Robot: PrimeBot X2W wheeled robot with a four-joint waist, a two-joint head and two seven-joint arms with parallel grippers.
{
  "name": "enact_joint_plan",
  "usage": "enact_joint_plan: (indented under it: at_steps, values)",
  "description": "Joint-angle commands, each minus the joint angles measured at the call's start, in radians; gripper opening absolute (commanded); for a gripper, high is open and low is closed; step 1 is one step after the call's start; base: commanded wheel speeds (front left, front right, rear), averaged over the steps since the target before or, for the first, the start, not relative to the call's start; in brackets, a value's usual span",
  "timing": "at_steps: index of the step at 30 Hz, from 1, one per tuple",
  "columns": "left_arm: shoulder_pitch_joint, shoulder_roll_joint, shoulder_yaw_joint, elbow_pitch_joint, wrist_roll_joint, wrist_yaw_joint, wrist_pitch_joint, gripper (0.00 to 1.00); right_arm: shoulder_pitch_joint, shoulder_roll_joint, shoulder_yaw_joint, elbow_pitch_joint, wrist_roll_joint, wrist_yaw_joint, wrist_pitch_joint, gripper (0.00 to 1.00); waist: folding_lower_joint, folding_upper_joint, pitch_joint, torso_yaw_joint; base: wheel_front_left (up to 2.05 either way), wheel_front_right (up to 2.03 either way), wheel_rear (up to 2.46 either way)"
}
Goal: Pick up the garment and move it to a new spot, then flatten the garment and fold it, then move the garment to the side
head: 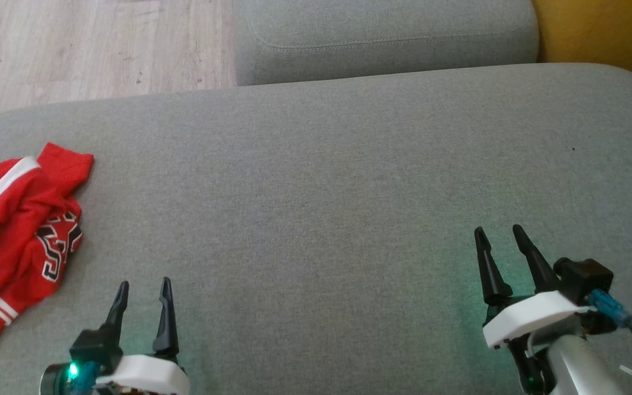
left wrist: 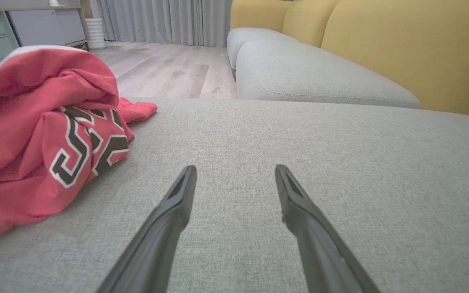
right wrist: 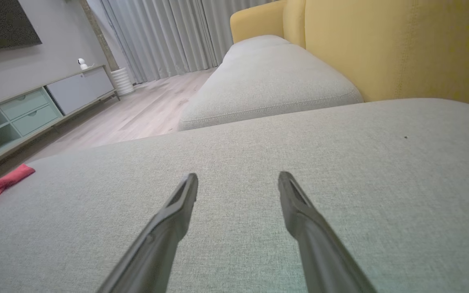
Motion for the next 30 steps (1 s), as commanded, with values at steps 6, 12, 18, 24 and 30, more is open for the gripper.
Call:
enact_joint_plan:
  at_steps: [6,12,18,24,30]
  values:
    - [-0.027,0.015,0.027,-0.026,0.111,0.010,-0.037,1.00,-0.058,-0.019,0.036,-0.012,-0.101,-0.001,-0.040,1.00,-0.0001,0.0000,0.000,-0.002,0.00,0.00,0.00]
    - [-0.026,0.014,0.034,-0.025,0.148,0.013,-0.047,1.00,-0.061,-0.017,0.040,-0.004,-0.135,-0.001,-0.049,1.00,-0.0001,0.0000,0.002,0.000,0.00,0.00,0.00]
    - [-0.027,0.011,0.042,-0.028,0.147,0.014,-0.047,1.00,-0.060,-0.016,0.036,-0.005,-0.134,-0.001,-0.049,1.00,-0.0001,0.0000,0.007,0.011,0.00,0.00,0.00]
    - [-0.036,0.004,0.049,-0.031,0.141,0.018,-0.047,1.00,-0.075,-0.017,0.048,-0.018,-0.133,-0.001,-0.049,1.00,-0.0001,0.0000,0.035,0.061,0.00,0.00,0.00]
    - [-0.031,-0.003,0.062,-0.042,0.135,0.021,-0.047,1.00,-0.092,-0.020,0.087,-0.022,-0.127,-0.001,-0.049,1.00,-0.0001,0.0000,0.059,0.164,0.00,0.00,0.00]
